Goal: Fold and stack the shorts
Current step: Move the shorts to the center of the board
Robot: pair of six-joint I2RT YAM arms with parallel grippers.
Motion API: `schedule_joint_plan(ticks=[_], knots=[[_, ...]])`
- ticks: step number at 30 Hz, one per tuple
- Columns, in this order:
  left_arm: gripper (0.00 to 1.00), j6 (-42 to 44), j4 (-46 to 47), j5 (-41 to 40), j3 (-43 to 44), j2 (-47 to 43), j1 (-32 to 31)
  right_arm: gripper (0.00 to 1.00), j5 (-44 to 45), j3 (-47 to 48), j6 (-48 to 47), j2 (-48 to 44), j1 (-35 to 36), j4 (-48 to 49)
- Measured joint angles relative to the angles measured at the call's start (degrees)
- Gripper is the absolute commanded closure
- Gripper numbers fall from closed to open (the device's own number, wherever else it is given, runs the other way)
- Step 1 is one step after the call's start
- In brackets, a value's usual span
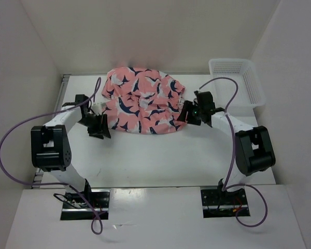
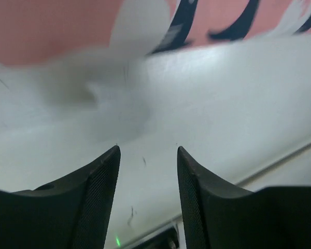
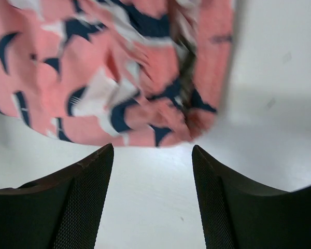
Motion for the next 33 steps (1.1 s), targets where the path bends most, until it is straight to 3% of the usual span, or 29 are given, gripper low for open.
schedule_joint_plan(ticks=[4, 10, 16, 22, 25, 27, 28, 29, 31, 33], knots=[[0.36, 0.04, -2.21, -1.09, -3.02, -0.24, 0.61, 0.32, 2.47, -3.91, 2.32, -1.22, 0.0, -0.85], [0.32, 0.04, 4.85, -4.09, 4.11, 0.57, 2.69, 0.34, 7.89, -1.57, 4.5, -2.08, 0.0, 0.09], [0.29, 0.02, 11.54, -8.74, 8.76, 5.6, 5.31, 0.34, 10.36, -0.11, 8.33, 4.07, 0.0, 0.28], [0.26, 0.02, 12.61, -13.75, 8.76, 11.76, 6.08, 0.34, 10.16, 2.93, 10.73, 10.99, 0.0, -0.26], [0.26, 0.04, 12.66, -13.86, 8.41, 13.57, 6.08, 0.47, 9.22, 4.02, 11.28, 12.66, 0.02, -0.26], [0.34, 0.07, 12.87, -13.64, 8.57, 14.56, 6.05, 0.61, 8.44, 4.11, 11.89, 13.31, 0.02, -0.26], [0.41, 0.07, 13.09, -13.09, 8.61, 14.58, 6.05, 0.78, 8.0, 4.11, 12.24, 13.6, 0.0, -0.26], [0.56, -0.02, 13.14, -12.48, 8.63, 14.69, 5.97, 0.85, 7.54, 4.11, 12.33, 13.75, 0.0, -0.42], [0.73, -0.02, 13.05, -11.41, 8.66, 15.23, 5.84, 1.0, 6.95, 4.11, 13.16, 13.88, 0.0, -0.59], [0.9, 0.22, 12.72, -10.34, 8.7, 15.63, 5.66, 1.0, 6.36, 4.11, 13.42, 13.9, 0.0, -0.68]])
